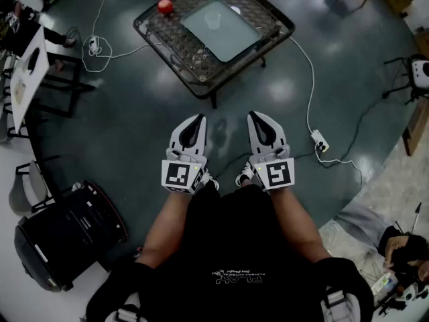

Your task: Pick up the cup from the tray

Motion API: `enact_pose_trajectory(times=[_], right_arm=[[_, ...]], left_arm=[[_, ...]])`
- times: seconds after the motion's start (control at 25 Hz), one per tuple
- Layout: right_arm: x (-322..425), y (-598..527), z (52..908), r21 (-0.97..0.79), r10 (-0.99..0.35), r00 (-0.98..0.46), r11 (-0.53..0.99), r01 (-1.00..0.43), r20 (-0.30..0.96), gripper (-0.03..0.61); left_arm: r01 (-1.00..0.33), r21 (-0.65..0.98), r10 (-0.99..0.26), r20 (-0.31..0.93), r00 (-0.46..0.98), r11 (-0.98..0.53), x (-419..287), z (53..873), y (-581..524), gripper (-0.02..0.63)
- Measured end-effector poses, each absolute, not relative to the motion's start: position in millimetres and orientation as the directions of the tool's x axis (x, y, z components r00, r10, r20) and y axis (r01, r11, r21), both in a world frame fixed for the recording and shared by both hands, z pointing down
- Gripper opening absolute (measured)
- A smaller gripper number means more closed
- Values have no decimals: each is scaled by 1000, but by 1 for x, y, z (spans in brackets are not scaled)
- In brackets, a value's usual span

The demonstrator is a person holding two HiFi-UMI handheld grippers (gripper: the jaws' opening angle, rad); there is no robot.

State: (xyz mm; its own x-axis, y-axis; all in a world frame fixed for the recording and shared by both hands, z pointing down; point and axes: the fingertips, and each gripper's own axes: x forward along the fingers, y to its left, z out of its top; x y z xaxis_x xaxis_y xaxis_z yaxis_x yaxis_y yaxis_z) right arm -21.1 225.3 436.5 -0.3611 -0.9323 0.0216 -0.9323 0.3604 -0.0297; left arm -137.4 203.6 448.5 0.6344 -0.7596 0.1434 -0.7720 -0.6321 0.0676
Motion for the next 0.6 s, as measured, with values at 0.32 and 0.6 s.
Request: enact_pose_trajectory(times=[0.32, 0.6], right_arm=[[-17, 239, 432, 15, -934, -357, 357, -934, 25, 9], [-7, 254, 428, 62, -924, -381, 379, -923, -18, 11]], left_arm=[[-752, 62, -738, 155, 657, -656, -123, 449, 220, 11], [-766, 41, -752, 164, 639, -642, -110, 453, 228, 11]])
